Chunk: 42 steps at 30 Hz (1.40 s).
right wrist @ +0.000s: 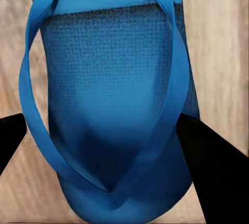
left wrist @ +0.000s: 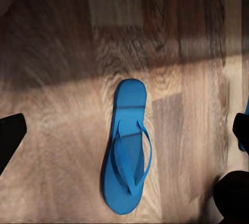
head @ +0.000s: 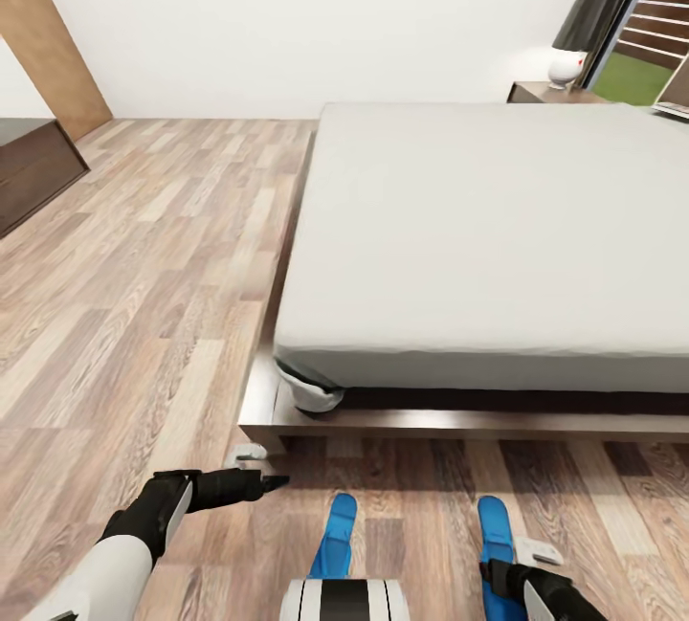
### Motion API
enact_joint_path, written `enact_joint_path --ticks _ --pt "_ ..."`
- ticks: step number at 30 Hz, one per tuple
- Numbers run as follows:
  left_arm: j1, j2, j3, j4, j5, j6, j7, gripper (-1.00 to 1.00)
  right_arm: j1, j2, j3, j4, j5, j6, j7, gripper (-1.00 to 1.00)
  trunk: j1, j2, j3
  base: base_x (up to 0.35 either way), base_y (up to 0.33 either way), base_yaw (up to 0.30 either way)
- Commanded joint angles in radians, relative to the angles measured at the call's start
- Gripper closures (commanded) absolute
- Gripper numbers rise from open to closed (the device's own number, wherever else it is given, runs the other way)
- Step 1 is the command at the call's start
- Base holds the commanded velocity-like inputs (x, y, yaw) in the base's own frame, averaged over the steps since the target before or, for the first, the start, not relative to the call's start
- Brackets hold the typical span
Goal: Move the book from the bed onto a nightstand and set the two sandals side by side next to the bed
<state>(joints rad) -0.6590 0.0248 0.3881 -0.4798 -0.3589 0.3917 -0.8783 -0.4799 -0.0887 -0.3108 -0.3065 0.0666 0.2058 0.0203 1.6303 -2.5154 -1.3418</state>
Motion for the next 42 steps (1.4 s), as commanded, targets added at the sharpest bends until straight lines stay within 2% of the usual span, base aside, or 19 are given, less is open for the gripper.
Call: enact_joint_path --ticks 1,4,8,11,32,38,42 --pt "-0.001 -0.001 0.008 -0.001 -0.006 0.009 -0.007 -1.00 0.000 0.001 -0.006 -0.004 0.007 0.008 0.000 1.00 0.000 0.000 -0.001 0.000 0.288 0.000" --pt "-0.001 0.000 0.008 -0.001 -0.006 0.009 -0.007 -1.00 0.000 0.002 -0.004 0.002 0.023 0.010 -0.004 1.00 0.000 0.000 -0.001 0.000 0.289 0.000" --pt "-0.001 -0.002 0.008 0.000 -0.006 0.009 -0.007 -1.00 0.000 0.003 -0.005 0.004 0.102 0.010 -0.003 1.00 0.000 0.000 -0.001 0.000 0.289 0.000" --pt "-0.001 -0.002 0.008 0.000 -0.006 0.009 -0.007 -1.00 0.000 0.003 -0.005 0.004 0.124 0.008 -0.003 1.00 0.000 0.000 -0.001 0.000 0.289 0.000" --pt "-0.001 -0.002 0.011 -0.001 -0.006 0.009 -0.005 -1.00 0.000 0.003 -0.005 0.004 0.131 0.000 -0.003 1.00 0.000 0.000 -0.001 0.054 0.297 0.000" --pt "-0.001 -0.002 0.011 0.000 -0.006 -0.040 -0.005 -1.00 0.000 0.003 -0.005 0.004 0.131 -0.001 -0.003 1.00 0.000 0.000 -0.001 0.026 0.058 0.000" --pt "-0.001 -0.002 0.012 0.000 -0.006 -0.047 -0.005 -1.00 0.000 0.003 -0.005 0.004 0.131 -0.002 -0.003 1.00 0.000 0.000 -0.001 0.156 0.126 0.000"
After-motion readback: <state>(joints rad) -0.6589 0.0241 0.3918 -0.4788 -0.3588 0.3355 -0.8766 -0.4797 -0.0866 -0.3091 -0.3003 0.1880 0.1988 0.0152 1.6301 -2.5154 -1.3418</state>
